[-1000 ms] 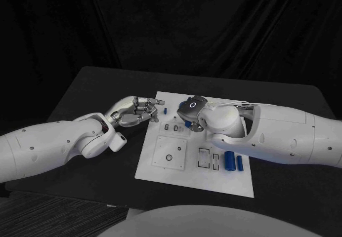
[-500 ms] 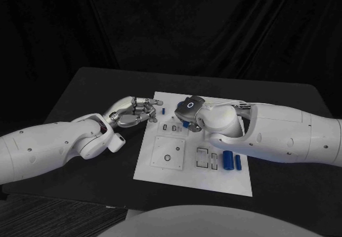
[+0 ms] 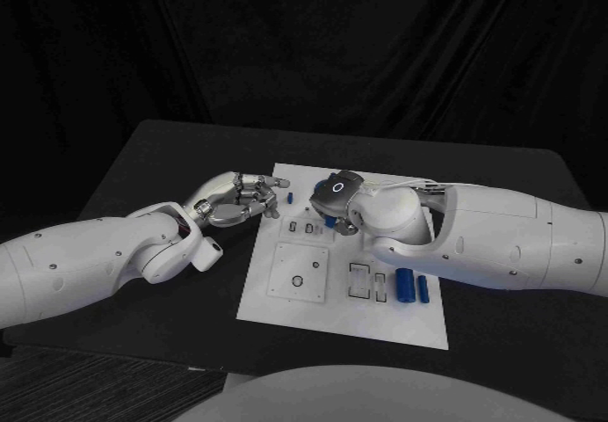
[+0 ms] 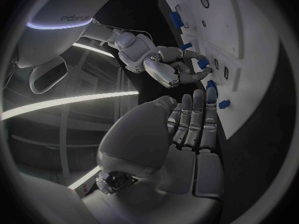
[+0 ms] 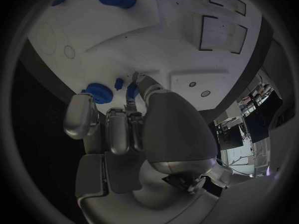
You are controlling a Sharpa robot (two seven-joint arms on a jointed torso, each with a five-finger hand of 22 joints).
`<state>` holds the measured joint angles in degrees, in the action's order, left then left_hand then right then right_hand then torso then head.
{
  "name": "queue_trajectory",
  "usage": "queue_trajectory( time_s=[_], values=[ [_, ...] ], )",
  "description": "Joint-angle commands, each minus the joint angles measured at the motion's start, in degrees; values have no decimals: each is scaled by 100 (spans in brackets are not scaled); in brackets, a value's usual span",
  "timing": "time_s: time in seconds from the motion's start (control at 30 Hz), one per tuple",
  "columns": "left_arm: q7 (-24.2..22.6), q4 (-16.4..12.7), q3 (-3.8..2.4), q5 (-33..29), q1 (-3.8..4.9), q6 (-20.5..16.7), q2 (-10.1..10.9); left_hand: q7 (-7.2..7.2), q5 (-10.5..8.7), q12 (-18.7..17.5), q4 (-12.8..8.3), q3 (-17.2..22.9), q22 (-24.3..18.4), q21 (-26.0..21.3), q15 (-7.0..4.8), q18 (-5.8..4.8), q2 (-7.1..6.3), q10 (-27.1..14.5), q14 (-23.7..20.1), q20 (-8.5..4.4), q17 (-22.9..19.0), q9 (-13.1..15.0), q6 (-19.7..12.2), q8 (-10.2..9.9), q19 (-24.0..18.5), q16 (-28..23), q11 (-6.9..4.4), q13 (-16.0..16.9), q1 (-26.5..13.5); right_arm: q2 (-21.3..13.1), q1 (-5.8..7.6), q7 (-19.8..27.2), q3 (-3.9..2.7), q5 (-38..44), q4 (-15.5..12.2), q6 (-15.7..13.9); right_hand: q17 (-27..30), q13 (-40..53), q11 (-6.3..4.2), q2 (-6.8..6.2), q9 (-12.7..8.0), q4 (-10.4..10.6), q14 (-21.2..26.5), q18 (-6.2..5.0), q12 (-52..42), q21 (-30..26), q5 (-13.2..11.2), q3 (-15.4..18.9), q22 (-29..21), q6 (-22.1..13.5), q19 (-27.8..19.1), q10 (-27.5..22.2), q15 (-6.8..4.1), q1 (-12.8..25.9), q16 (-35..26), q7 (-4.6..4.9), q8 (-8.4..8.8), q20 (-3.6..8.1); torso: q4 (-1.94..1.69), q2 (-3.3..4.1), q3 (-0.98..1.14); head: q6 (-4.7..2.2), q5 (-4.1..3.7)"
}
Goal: Assemble the parts on the task board
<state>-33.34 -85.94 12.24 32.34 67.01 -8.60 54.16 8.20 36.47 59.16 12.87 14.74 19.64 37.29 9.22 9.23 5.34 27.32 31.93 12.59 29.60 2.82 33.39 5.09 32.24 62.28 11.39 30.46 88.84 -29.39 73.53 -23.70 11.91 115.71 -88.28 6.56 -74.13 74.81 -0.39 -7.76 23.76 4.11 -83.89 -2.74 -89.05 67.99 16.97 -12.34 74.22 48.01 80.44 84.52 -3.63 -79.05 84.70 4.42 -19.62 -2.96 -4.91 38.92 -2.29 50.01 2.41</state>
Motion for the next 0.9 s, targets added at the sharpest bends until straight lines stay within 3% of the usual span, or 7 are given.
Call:
queue_trajectory(
  time_s=[0.03, 0.9],
  values=[
    [-44, 1, -5, -47, -8, 43, -15, 9, 84, -78, -26, 134, 99, 72, 11, -217, -46, -17, -73, -25, -45, 58, 51, -71, -83, -71, 33, 94, -97, 6, -17, -1, -2, 73, -5, -38, -1031, 1516, 12, 58, 117, 14, -325, -213, -93, -111, -89, -103, 928, 37, -32, 543, 17, 184, -56, 3, 71, 0, 3, 1, 2, -1, 4],
    [-17, 16, -4, -47, -10, 89, -39, 13, 84, -86, -30, 144, 101, 72, 13, -218, -41, -22, -74, -23, -50, 59, 59, -70, -90, -82, 37, 96, -96, 0, -17, -45, -2, 73, -14, -80, -1005, 1516, 2, 54, 249, -82, -312, -217, -92, -143, -67, -96, 923, 94, -34, 542, 8, 141, -87, -8, -16, 8, -3, 2, -1, -1, 21]
  ],
)
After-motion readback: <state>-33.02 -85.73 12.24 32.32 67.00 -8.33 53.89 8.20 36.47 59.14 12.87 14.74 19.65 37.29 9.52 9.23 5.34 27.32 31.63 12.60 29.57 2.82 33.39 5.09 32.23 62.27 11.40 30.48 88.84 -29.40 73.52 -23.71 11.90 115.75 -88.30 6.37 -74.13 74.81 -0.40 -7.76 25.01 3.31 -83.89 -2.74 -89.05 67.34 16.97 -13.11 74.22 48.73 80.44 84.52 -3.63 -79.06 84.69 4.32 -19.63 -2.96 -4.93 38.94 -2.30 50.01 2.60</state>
